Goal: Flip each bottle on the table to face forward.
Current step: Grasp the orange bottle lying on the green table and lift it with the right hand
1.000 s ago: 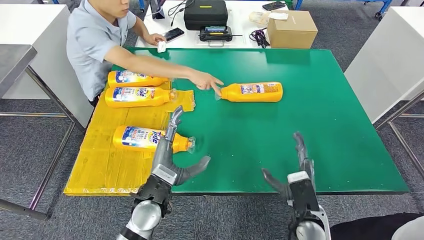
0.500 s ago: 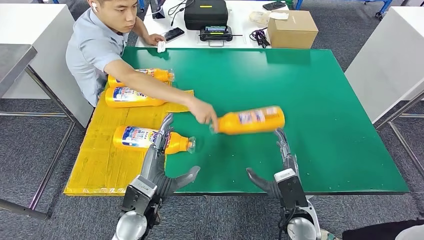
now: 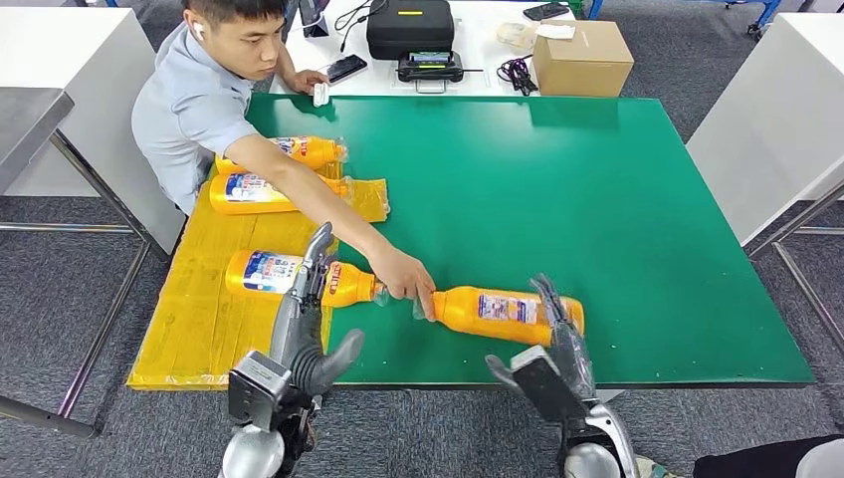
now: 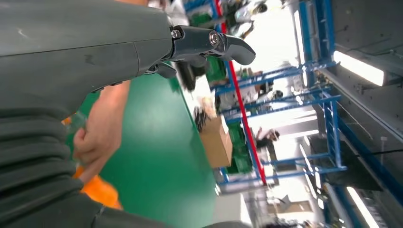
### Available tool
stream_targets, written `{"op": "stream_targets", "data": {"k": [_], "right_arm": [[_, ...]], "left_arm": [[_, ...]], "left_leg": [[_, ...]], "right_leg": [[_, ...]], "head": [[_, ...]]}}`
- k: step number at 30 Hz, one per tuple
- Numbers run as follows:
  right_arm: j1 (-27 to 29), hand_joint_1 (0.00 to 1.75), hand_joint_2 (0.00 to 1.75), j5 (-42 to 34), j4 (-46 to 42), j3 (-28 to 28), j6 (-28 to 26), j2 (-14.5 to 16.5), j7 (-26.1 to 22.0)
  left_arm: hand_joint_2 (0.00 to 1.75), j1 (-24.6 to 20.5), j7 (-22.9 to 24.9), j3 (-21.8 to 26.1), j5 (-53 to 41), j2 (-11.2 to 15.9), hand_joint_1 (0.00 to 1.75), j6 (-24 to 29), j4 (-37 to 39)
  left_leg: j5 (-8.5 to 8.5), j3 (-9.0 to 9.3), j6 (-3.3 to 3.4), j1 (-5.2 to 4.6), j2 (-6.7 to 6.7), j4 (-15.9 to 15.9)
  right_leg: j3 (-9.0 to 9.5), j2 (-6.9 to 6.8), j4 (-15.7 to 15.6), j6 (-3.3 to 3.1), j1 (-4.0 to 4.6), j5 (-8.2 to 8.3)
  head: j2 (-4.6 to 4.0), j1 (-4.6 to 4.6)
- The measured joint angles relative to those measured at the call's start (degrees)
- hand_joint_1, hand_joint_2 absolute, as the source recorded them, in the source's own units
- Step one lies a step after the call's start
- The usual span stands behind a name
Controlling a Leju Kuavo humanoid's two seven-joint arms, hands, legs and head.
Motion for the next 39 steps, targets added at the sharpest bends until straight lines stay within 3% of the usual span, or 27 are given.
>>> {"op": "stream_targets", "data": {"k": [2, 7, 16, 33, 39], "right_arm": [[-0.1, 0.0, 1.75, 4.9, 0.3, 0.2, -2.7, -1.2, 1.5], [-1.0, 0.0, 1.75, 9.8, 1.7, 0.4, -4.5, -3.0, 4.5], [-7.6, 0.0, 1.75, 26.6, 11.6, 1.6, -10.8, -5.2, 11.2], [-12.4, 0.0, 1.75, 33.1, 19.6, 4.0, -13.9, -6.6, 13.6], [-14.4, 0.0, 1.75, 35.7, 22.9, 4.0, -13.7, -6.9, 15.6]], "left_arm": [[1.75, 0.0, 0.5, 0.0, 2.1, 0.0, 0.0, -0.8, 0.0], [1.75, 0.0, 0.8, 0.1, 5.3, 0.0, 0.0, -1.7, 0.1], [1.75, -0.3, -1.1, -0.3, 6.6, 0.0, 0.0, -2.3, 1.1], [1.75, -0.5, -1.3, -0.7, 3.4, 0.0, 0.0, -1.0, 1.7], [1.75, -0.7, 1.0, -1.4, 2.4, 0.0, 0.0, -1.6, 2.0]], "left_leg": [[0.0, 0.0, 0.0, -0.01, 0.0, 0.0], [0.0, 0.01, 0.0, 0.0, 0.01, 0.0], [0.02, 0.03, 0.0, 0.01, 0.02, 0.0], [0.02, 0.01, 0.0, 0.01, 0.02, 0.0], [0.02, 0.0, 0.0, 0.0, 0.02, 0.0]], "right_leg": [[0.0, 0.0, 0.0, 0.0, 0.0, 0.0], [0.0, 0.0, 0.0, 0.0, 0.01, 0.01], [0.01, 0.01, 0.0, 0.0, 0.01, 0.01], [-0.01, 0.01, 0.0, 0.01, 0.01, 0.01], [-0.01, 0.01, 0.0, 0.01, 0.01, 0.01]], "head": [[0.0, -0.01], [0.0, -0.01], [0.0, -0.01], [0.0, -0.01], [0.0, -0.03]]}}
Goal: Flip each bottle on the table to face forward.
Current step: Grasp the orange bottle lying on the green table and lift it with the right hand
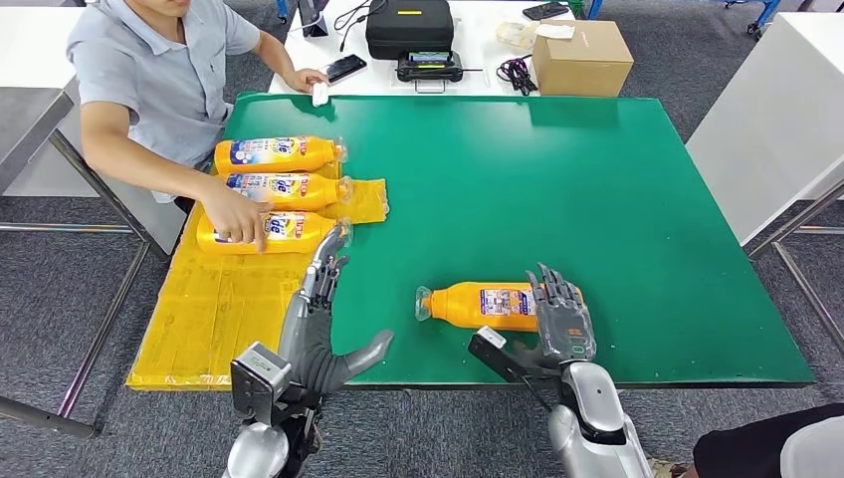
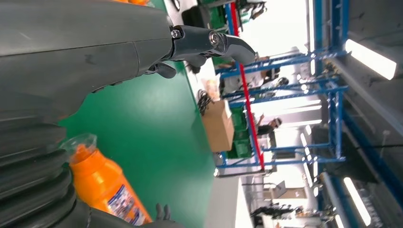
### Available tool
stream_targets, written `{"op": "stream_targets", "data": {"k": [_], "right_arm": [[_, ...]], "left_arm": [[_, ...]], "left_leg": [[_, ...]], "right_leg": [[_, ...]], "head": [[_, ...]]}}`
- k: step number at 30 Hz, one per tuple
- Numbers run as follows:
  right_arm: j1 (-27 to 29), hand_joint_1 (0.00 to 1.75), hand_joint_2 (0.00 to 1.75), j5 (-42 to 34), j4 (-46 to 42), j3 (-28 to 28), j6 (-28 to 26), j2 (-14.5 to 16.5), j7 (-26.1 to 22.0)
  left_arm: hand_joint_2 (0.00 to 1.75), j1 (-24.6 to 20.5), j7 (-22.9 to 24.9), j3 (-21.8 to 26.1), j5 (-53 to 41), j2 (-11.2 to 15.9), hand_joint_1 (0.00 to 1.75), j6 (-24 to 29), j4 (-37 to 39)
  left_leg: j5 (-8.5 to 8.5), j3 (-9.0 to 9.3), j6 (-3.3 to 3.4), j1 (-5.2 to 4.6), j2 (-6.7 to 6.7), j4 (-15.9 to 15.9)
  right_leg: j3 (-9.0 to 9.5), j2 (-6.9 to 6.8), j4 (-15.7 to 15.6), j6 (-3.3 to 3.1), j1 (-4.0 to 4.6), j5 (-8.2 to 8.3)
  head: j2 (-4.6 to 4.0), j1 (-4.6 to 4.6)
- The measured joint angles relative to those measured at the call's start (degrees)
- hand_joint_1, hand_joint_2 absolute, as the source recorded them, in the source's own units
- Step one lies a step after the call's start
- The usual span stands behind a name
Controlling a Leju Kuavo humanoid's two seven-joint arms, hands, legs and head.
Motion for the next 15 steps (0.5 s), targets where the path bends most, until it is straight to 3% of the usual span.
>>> {"op": "stream_targets", "data": {"k": [6, 15], "right_arm": [[-2.7, 0.0, 1.75, 3.3, 4.2, -0.1, 0.7, -1.2, 3.1], [-6.8, 0.0, 1.75, 4.7, 9.8, -0.5, 1.4, -2.5, 3.7]], "left_arm": [[1.75, -0.1, 1.9, -0.1, -1.1, 0.0, 0.0, -0.5, 0.3], [1.75, -0.1, 3.1, -0.2, -2.5, 0.0, 0.0, -1.0, 0.3]], "left_leg": [[0.0, 0.0, 0.0, 0.0, 0.0, 0.0], [0.0, 0.05, 0.0, 0.0, 0.02, 0.0]], "right_leg": [[0.0, 0.0, 0.0, 0.0, 0.0, 0.0], [0.02, 0.01, 0.0, 0.0, 0.0, 0.0]], "head": [[0.0, 0.0], [0.0, 0.01]]}}
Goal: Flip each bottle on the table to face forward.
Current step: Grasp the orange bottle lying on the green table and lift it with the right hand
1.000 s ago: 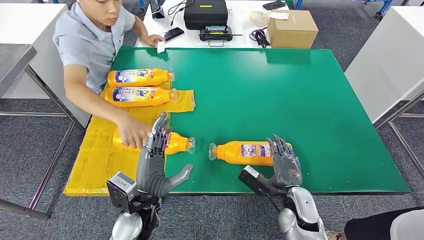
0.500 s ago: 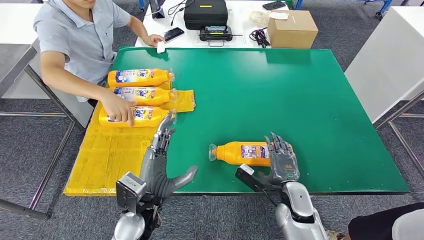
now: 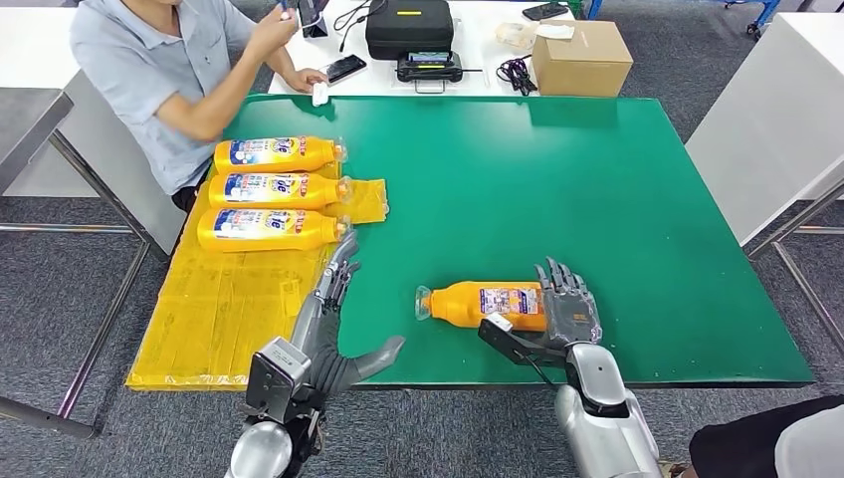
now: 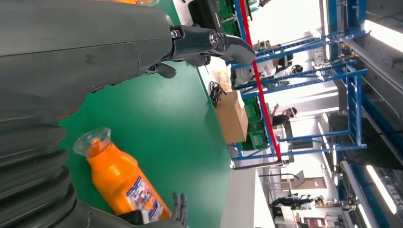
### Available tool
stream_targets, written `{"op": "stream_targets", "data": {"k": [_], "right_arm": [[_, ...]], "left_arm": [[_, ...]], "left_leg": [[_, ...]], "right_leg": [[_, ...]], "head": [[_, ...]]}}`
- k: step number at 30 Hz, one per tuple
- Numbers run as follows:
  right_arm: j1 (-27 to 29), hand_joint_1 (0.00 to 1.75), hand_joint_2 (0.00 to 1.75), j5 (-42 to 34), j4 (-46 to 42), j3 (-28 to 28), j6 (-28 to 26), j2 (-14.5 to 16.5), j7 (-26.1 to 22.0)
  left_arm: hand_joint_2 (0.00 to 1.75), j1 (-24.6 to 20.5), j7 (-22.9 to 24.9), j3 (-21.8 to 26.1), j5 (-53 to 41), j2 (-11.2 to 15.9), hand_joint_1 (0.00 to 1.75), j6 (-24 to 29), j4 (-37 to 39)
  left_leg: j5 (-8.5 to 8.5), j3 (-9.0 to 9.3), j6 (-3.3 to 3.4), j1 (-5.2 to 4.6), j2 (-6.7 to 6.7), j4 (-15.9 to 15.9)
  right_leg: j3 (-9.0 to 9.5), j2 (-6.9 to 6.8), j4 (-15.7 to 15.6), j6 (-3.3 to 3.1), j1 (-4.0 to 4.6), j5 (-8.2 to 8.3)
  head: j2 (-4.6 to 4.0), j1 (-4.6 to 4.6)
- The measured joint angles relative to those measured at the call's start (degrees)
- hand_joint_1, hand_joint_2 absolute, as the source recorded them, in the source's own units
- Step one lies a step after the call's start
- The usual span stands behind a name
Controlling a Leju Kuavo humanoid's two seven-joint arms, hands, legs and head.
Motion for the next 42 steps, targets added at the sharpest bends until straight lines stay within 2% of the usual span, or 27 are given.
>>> {"op": "stream_targets", "data": {"k": [9, 10, 13, 14, 20, 36, 39, 42], "right_arm": [[-3.1, 0.0, 1.75, -0.1, 3.9, 0.0, 0.8, -0.4, -0.1], [-3.4, 0.08, 1.75, -0.2, 4.3, 0.0, 0.8, -0.4, -0.3], [-3.8, 1.39, 1.75, -0.5, 5.2, 0.0, 1.0, -0.5, -0.7], [-3.9, 1.75, 1.75, -0.9, 5.5, 0.0, 1.2, -0.5, -1.0], [-4.8, 1.75, 1.75, -4.9, 8.0, 0.0, 2.5, -0.9, -3.9], [-7.6, 1.75, 1.75, -11.1, 12.6, 0.0, 4.9, -3.2, -6.8], [-7.7, 1.75, 1.75, -15.5, 12.9, -0.3, 6.3, -3.6, -9.3], [-7.4, 1.75, 1.75, -23.0, 12.9, -1.6, 9.4, -4.0, -14.0]], "left_arm": [[1.75, -0.1, 0.4, -0.1, -0.4, 0.0, 0.0, 0.1, 0.0], [1.75, -0.1, 0.4, -0.1, -0.4, 0.0, 0.0, 0.1, 0.0], [1.75, -0.1, 0.4, -0.2, -0.4, 0.0, 0.0, 0.1, 0.0], [1.75, -0.1, 0.4, -0.2, -0.4, 0.0, 0.0, 0.1, 0.0], [1.75, -0.3, 0.4, -0.5, -0.4, 0.1, 0.0, 0.2, 0.4], [1.75, -0.9, -0.2, -1.3, -0.4, 0.2, 0.0, 0.5, 1.3], [1.75, -1.0, -0.4, -1.5, -0.2, 0.3, 0.0, 0.6, 1.5], [1.75, -1.2, -1.0, -1.6, 0.7, 0.3, 0.0, 1.1, 1.9]], "left_leg": [[0.01, 0.13, 0.0, 0.0, 0.02, 0.0], [0.01, 0.15, 0.0, 0.0, 0.02, 0.0], [0.01, 0.17, 0.0, 0.0, 0.03, 0.0], [0.01, 0.17, 0.0, 0.0, 0.03, 0.0], [0.01, 0.2, 0.0, 0.0, 0.02, 0.0], [-0.11, 0.81, 0.01, 0.0, -0.02, 0.0], [-0.14, 0.89, 0.03, 0.0, -0.01, 0.0], [-0.13, 0.92, 0.03, -0.01, 0.06, 0.0]], "right_leg": [[0.12, 0.0, 0.0, -0.02, 0.0, 0.02], [0.13, 0.01, 0.0, -0.02, 0.0, 0.02], [0.15, 0.01, 0.0, -0.02, 0.0, 0.03], [0.15, 0.01, 0.0, -0.02, 0.0, 0.03], [0.17, 0.0, 0.0, -0.02, 0.0, 0.02], [0.22, -0.01, -0.1, -0.04, 0.01, -0.09], [0.27, 0.0, -0.1, -0.04, 0.01, -0.1], [0.67, 0.02, -0.1, -0.02, 0.01, -0.02]], "head": [[0.0, 0.0], [0.0, 0.0], [0.0, 0.0], [0.0, -0.01], [0.0, 0.0], [0.0, 0.01], [0.0, 0.01], [0.0, 0.02]]}}
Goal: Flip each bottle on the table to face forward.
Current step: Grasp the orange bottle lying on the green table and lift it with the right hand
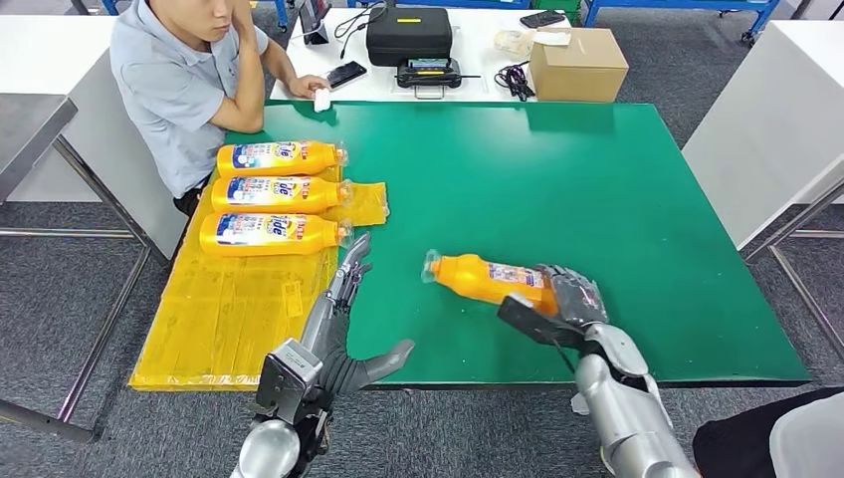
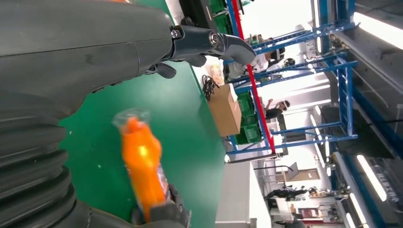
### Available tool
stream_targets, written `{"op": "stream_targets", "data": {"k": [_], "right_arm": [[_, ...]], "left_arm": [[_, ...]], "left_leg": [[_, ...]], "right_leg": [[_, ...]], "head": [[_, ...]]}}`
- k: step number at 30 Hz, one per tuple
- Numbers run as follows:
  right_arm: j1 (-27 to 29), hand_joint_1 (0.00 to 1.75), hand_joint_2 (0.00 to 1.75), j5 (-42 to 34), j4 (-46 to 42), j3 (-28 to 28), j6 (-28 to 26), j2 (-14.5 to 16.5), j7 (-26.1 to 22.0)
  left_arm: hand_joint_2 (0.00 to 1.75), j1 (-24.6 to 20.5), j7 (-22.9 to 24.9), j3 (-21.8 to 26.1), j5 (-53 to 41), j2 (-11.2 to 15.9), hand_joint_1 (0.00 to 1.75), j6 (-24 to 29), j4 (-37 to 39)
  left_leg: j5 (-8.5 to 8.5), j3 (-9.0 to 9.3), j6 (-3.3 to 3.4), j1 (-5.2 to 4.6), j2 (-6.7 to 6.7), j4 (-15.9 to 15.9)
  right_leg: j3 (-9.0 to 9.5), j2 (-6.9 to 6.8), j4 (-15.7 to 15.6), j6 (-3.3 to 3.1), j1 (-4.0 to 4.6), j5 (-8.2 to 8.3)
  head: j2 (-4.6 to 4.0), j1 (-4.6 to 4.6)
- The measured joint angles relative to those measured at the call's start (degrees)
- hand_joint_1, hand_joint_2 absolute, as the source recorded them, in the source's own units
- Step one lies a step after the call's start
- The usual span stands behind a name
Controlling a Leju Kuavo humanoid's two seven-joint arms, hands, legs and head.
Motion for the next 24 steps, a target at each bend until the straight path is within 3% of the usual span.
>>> {"op": "stream_targets", "data": {"k": [4, 12, 24], "right_arm": [[2.6, 1.75, 1.75, -10.8, -3.7, -1.1, 3.6, 0.3, -4.1], [8.8, 1.75, 1.75, -22.5, -15.2, -0.9, 7.0, 3.2, -5.4], [11.4, 1.75, 1.75, -33.0, -29.1, 3.2, 9.3, 8.1, -6.1]], "left_arm": [[1.75, -0.1, -0.3, 0.1, 3.2, 0.0, 0.0, 2.5, 0.5], [1.75, -0.3, 2.8, 0.9, 12.6, -0.1, 0.0, 1.8, 3.6], [1.75, -3.0, 4.0, 1.7, 28.6, -0.6, 0.0, -0.6, 14.3]], "left_leg": [[0.0, 0.01, -0.01, 0.02, 0.13, 0.0], [0.05, -0.38, -0.05, 0.09, 0.14, 0.0], [0.12, -0.85, -0.05, 0.08, 0.03, 0.0]], "right_leg": [[0.16, 0.03, 0.0, -0.01, 0.03, 0.05], [-0.14, 0.02, 0.0, -0.13, 0.12, 0.09], [-0.61, 0.02, 0.1, -0.15, 0.1, 0.12]], "head": [[0.0, -0.02], [0.0, -0.02], [0.0, -0.01]]}}
